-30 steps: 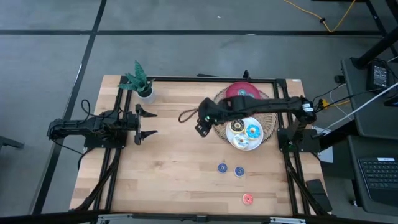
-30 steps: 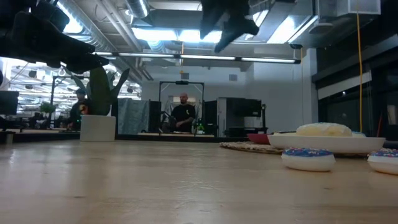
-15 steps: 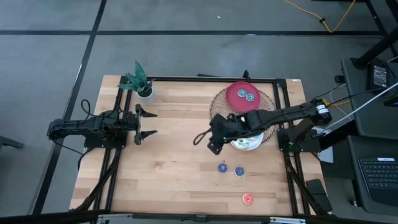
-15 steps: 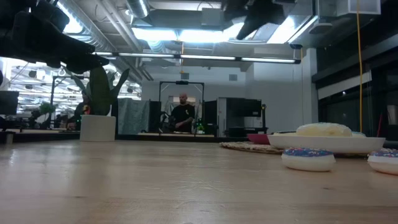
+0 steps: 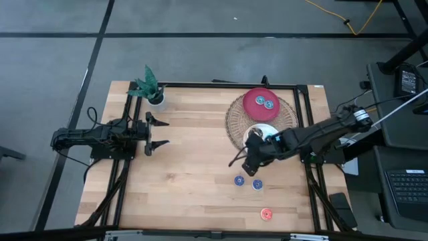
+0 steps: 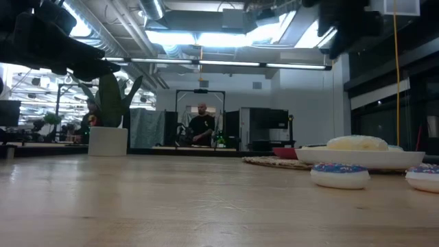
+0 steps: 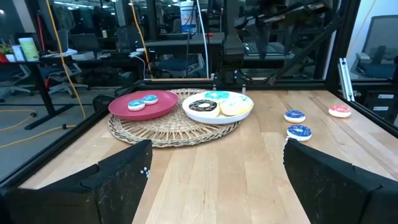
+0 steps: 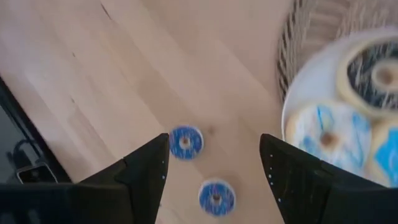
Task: Pick & Place donuts
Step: Put the small pink donut on the red plate
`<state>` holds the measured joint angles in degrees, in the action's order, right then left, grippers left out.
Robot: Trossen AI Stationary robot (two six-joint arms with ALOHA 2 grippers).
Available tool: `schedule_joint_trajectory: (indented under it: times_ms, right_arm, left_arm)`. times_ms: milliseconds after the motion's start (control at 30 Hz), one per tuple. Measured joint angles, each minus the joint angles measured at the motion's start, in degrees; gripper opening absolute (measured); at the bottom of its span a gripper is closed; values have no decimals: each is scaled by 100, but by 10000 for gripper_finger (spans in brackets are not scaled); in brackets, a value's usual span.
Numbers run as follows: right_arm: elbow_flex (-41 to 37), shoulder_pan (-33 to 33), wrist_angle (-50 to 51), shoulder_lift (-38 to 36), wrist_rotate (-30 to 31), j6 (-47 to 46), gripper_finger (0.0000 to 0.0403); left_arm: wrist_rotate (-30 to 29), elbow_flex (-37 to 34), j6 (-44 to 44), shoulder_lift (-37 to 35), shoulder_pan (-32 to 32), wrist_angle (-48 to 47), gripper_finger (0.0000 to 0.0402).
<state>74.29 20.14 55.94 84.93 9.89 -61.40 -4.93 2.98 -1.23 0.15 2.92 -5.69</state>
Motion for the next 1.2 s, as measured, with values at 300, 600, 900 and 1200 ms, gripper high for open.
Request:
schedule_joint_trajectory:
  times_ms: [300, 600, 900, 1200]
  right_arm:
    - [-606, 722, 189, -291, -314, -1089, 251]
    - [-921, 1460, 293, -405, -403, -2063, 251]
    - [-927, 2126, 352, -409, -400, -2757, 251]
    - [-1055, 2871, 296, -404, -101, -3789, 251]
  left_arm:
    - [0, -2, 0, -1, -2, 0, 353]
    - [0, -1, 0, -1, 0, 0, 353]
    - [0, -1, 0, 0, -2, 0, 353]
    - [0, -2, 0, -1, -2, 0, 353]
